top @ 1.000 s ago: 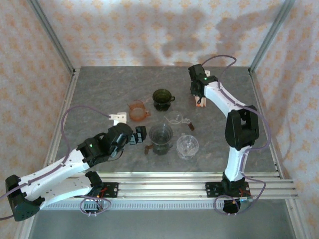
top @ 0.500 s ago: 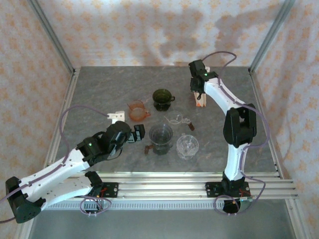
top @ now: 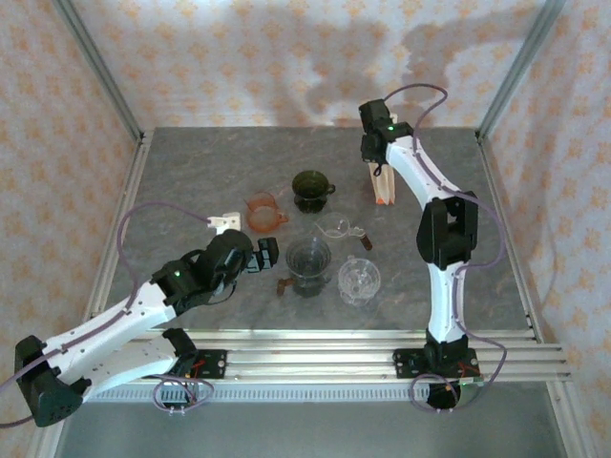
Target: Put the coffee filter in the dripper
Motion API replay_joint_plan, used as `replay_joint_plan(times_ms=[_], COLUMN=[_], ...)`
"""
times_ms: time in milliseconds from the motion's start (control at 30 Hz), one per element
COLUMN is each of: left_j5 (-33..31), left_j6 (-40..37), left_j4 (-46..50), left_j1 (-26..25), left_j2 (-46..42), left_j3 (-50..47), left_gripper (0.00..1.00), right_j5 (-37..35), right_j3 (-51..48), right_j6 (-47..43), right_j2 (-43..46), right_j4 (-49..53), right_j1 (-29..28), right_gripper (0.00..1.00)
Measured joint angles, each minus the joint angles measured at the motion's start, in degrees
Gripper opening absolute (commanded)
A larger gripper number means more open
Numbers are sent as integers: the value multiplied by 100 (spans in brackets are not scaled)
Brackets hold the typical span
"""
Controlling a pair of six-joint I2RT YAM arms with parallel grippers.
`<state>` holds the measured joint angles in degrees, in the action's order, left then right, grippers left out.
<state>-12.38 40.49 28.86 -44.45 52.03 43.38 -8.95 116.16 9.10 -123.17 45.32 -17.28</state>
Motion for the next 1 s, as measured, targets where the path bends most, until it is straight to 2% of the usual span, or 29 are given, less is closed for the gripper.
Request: replay_joint_plan(times_ms=[500, 1000], left_j5=[129, 149], left_j6=[0, 2], left_j4=[-11, -28], left_j1=[74, 111], left_j2=[138, 138], left_j3=[0, 0], left_gripper=[100, 100], right_j5=[138, 146], right_j3=[291, 291], right_j6=[-42, -39], right_j2=[-321, -356], right_j4=[210, 234], right_j1=[9, 9], right_gripper=[22, 18])
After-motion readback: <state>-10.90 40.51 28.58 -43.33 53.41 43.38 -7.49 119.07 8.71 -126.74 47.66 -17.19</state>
